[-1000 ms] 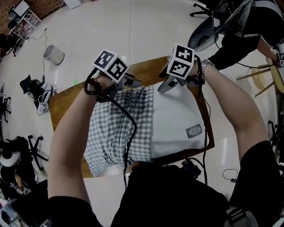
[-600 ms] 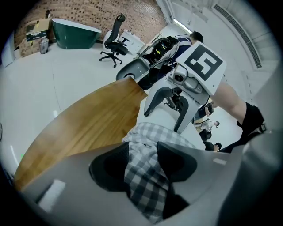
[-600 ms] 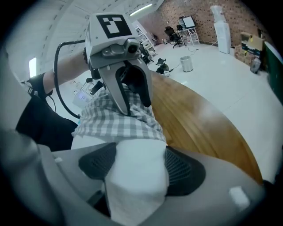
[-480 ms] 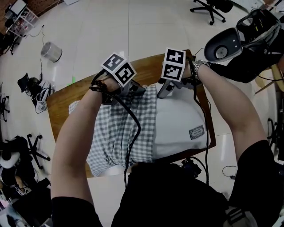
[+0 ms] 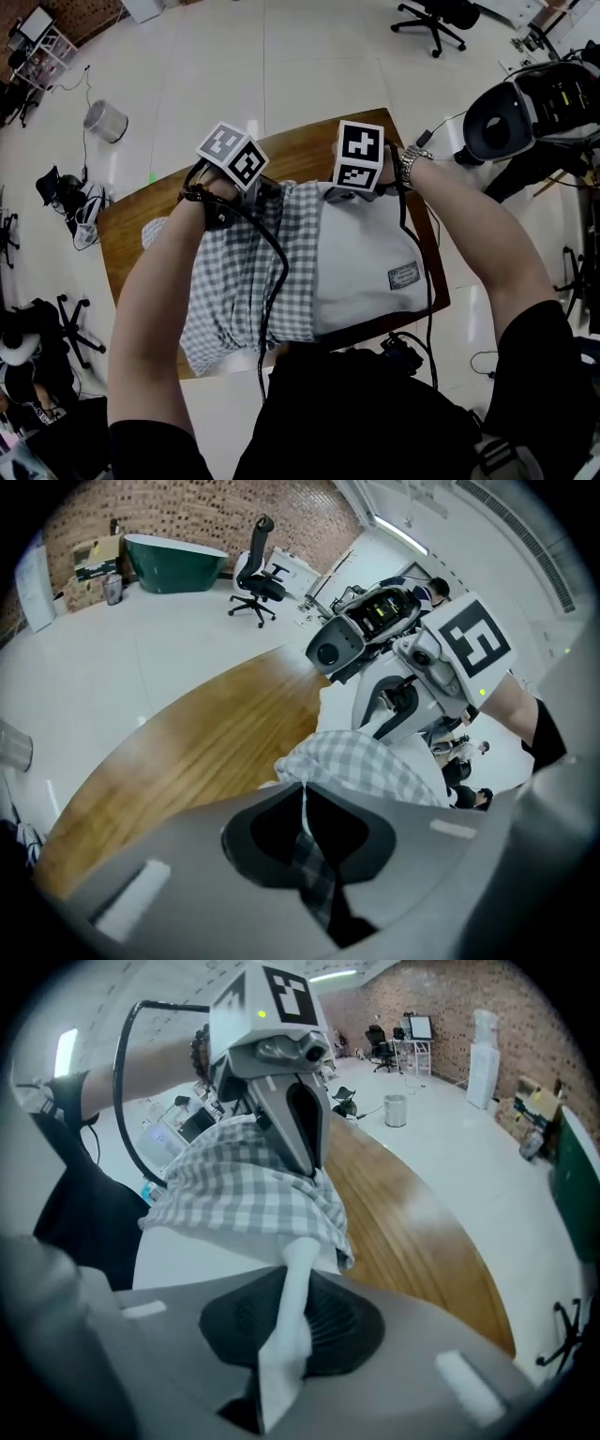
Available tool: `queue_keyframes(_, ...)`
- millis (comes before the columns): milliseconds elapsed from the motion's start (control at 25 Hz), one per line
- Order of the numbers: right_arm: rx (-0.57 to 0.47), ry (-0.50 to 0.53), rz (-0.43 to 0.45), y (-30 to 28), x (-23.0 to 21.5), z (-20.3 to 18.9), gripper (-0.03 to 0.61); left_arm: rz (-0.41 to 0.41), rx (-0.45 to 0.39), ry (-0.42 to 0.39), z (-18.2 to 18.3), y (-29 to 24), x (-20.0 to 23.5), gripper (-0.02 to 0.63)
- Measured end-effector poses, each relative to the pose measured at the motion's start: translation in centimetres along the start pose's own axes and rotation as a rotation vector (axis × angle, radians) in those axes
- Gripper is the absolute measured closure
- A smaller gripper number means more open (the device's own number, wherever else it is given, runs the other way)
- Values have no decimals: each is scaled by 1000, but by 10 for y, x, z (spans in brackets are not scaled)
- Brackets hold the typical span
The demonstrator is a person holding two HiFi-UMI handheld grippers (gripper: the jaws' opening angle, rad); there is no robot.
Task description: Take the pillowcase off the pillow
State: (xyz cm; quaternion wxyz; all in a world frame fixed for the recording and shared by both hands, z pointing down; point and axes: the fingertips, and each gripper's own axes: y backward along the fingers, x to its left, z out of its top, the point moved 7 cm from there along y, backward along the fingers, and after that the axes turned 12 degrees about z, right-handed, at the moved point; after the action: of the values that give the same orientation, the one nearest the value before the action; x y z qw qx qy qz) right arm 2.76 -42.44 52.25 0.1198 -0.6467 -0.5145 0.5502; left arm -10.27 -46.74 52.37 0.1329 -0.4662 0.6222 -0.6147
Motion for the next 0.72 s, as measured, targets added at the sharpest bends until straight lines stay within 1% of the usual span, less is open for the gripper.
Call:
queue_keyframes(160, -11, 107, -122, -2, 21, -9, 546, 91, -15, 27, -17, 1, -2, 604)
queue_keyframes(280, -26, 244, -274, -17, 41, -18, 551, 165, -27, 50, -42, -2, -3, 604)
queue_keyframes(360, -50, 311, -358, -18, 53, -24, 554, 211, -36, 72, -54, 1, -1, 606)
queue_keyframes(520, -104, 361, -435, -9, 70, -32, 555, 292, -32, 103, -69, 14, 1, 606)
queue_keyframes(640, -103, 411, -511, -3, 78, -36, 557, 355, -33, 110, -77, 22, 1, 606)
queue_keyframes(720, -105, 423, -544, 0, 82, -38, 557, 393, -33, 114, -82, 29, 1, 606)
